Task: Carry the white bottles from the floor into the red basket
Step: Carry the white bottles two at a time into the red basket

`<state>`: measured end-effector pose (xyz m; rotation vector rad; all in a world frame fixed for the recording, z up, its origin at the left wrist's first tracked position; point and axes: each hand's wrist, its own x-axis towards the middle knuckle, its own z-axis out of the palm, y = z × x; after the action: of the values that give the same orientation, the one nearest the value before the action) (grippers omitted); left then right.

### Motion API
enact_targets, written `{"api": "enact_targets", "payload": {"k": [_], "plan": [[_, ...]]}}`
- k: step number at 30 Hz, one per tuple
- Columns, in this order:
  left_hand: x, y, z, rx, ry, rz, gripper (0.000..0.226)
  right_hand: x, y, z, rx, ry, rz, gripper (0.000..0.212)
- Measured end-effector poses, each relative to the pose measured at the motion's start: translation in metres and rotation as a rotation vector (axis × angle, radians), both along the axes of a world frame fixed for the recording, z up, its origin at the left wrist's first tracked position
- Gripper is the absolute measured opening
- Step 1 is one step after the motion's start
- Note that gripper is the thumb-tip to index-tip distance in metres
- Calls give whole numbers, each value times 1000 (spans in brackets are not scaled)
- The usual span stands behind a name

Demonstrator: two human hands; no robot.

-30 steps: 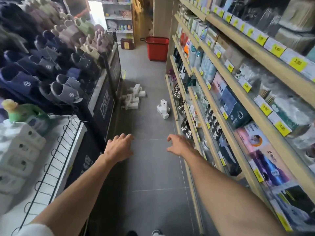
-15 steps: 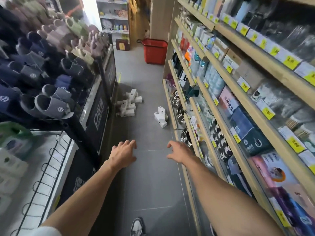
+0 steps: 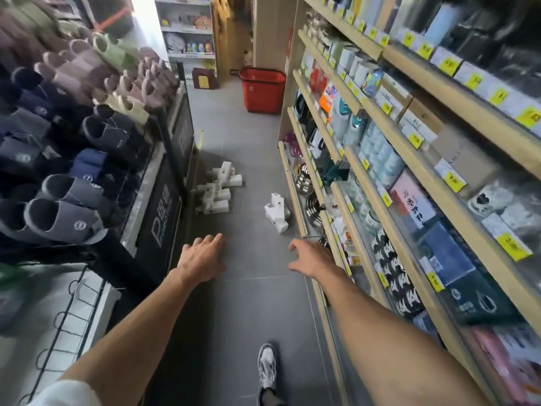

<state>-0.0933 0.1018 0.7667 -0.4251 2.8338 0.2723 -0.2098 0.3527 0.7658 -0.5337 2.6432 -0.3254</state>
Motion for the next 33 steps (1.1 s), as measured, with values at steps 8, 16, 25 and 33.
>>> {"api": "enact_targets", "payload": {"k": [8,16,25,33], "plan": [[-72,-30,7,-138,-18,-39,65,-109,-43,10,-64,47,50,46],[-119,-64,4,-69,-31,86,65,-192,-80,13,-39,16,103,47],[-189,-119,-3,15,-46,15,67,-255,-132,2,-44,-40,132,50],[-245,-202,5,-35,-23,69,65,-326,-195,20,-49,-16,124,47]]}}
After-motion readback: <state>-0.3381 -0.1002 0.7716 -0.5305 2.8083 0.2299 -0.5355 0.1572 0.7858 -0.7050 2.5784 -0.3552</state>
